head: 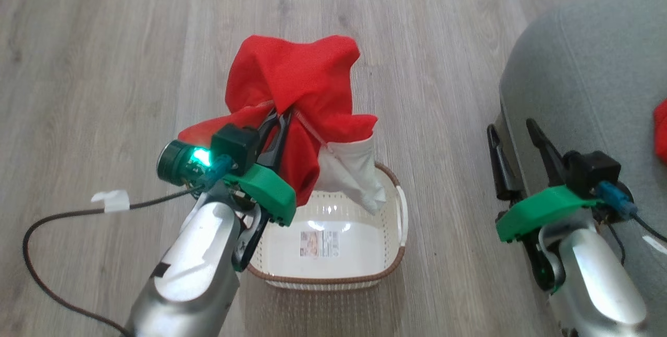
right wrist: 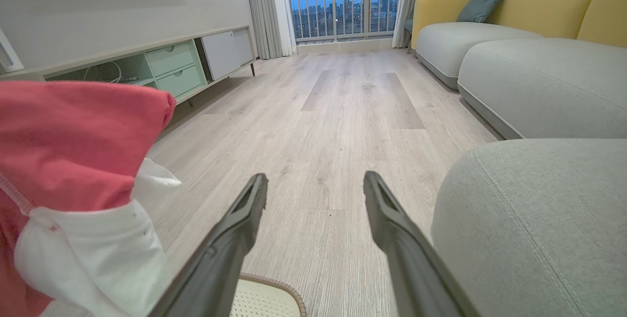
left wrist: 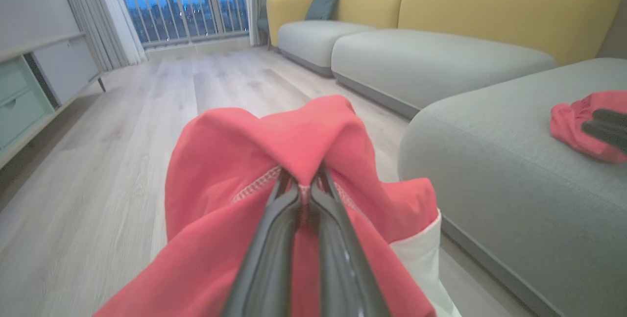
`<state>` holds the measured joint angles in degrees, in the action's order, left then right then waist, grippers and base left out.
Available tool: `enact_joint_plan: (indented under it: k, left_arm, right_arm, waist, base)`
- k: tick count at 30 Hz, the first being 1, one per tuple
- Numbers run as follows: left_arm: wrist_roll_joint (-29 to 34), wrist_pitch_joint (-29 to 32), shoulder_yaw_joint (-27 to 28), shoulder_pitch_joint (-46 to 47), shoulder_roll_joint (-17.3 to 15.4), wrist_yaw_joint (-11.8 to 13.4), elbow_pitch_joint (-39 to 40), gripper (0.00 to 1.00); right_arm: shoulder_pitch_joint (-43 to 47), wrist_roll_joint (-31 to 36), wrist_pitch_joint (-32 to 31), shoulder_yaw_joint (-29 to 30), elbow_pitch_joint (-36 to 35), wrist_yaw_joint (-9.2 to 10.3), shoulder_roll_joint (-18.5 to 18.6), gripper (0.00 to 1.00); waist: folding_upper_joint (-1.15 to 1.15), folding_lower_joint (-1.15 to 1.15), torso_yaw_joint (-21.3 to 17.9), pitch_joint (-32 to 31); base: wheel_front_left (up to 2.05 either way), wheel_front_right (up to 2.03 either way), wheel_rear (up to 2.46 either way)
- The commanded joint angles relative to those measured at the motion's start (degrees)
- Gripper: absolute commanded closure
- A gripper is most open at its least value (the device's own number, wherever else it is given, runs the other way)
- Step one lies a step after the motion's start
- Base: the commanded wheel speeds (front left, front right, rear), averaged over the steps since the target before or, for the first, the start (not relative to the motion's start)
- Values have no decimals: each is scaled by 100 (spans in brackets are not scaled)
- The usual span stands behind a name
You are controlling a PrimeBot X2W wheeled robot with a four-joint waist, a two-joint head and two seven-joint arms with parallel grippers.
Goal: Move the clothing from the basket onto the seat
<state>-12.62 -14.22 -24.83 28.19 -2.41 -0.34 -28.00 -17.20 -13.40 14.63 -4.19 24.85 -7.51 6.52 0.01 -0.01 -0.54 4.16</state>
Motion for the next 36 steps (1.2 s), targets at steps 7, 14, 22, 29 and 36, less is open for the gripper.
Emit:
enact_joint_plan:
  k: [7, 14, 22, 29, 36]
  left_arm:
    - [4, -77, 82, 143, -50, 52, 955, 100]
    - [-5, -77, 47, 110, -49, 67, 1331, 100]
    - [-25, -78, -19, 101, -49, 23, 1509, 100]
    - [-68, -78, -90, 166, -48, -70, 1464, 100]
    - [-138, -78, -218, 270, -48, -140, 1376, 100]
  right_arm:
    - [159, -98, 37, -154, -31, 2, 40, 0]
    - [215, -152, 37, -175, -13, 2, 16, 0]
    - [-203, -1119, 37, -1146, -835, 2, 221, 0]
    - [-813, -1464, 37, -2043, -1390, 2, 521, 0]
    - [-1495, -1534, 37, -3312, -1025, 2, 708, 0]
  waist:
    - [-1, 1, 31, -369]
    - [-1, 1, 37, -441]
    - [-1, 1, 125, -392]
    - [-1, 1, 240, -319]
    - [-1, 1, 351, -294]
  base:
    - [0, 0, 0]
    - [0, 0, 0]
    - [0, 0, 0]
    - [0, 0, 0]
    - [0, 0, 0]
